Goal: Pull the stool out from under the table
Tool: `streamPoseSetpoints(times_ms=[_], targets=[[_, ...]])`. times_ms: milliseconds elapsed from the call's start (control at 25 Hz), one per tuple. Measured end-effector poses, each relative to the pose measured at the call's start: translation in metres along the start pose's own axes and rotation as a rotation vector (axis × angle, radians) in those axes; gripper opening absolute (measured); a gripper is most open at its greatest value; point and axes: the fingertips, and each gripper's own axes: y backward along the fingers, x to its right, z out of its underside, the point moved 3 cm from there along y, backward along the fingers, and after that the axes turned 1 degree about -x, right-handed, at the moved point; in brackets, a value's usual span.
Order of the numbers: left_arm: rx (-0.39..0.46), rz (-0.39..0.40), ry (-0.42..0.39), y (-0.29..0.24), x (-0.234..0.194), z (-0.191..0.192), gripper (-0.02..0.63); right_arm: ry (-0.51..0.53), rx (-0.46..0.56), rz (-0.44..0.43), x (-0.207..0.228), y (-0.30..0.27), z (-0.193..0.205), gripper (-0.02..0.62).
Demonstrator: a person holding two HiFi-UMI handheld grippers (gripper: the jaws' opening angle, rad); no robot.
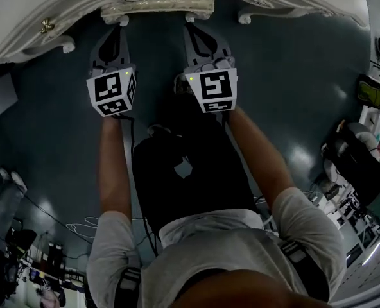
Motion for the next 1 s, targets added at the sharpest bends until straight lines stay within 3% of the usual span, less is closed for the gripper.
streamPoseSetpoints(times_ms=[120,240,360,480,520,600,640,720,840,1000], targets=[[-0.012,0.032,-0.053,-0.019,0.002,0.011,0.008,-0.052,-0.039,0.042,0.024,-0.018,0.023,0.014],[-0.004,0.041,-0.060,-0.030,-0.002,0.019,0.008,-0.120,-0.065,0.027,0.038,-0.027,0.035,0.014],[-0.034,0.041,-0.036,-0.048,-0.017,0.032,0.008,-0.112,-0.087,0.017,0.046,-0.036,0.046,0.015],[-0.097,0.008,-0.063,-0.066,-0.036,0.047,0.009,-0.096,-0.118,0.006,0.055,-0.046,0.061,0.020],[-0.110,-0.001,-0.072,-0.071,-0.042,0.050,0.008,-0.093,-0.137,-0.014,0.056,-0.051,0.067,0.075],[-0.119,0.000,-0.074,-0.077,-0.050,0.055,0.011,-0.089,-0.186,-0.056,0.059,-0.061,0.084,0.261],[-0.121,0.005,-0.074,-0.080,-0.054,0.057,0.053,-0.083,-0.212,-0.062,0.062,-0.065,0.094,0.284],[-0.141,0.002,-0.101,-0.086,-0.067,0.065,0.274,-0.061,-0.253,-0.050,0.069,-0.071,0.112,0.316],[-0.217,0.013,-0.171,-0.100,-0.087,0.084,0.302,-0.069,-0.301,-0.016,0.085,-0.081,0.133,0.337],[-0.318,0.130,-0.176,-0.111,-0.079,0.104,0.302,-0.136,-0.364,0.004,0.101,-0.091,0.154,0.350]])
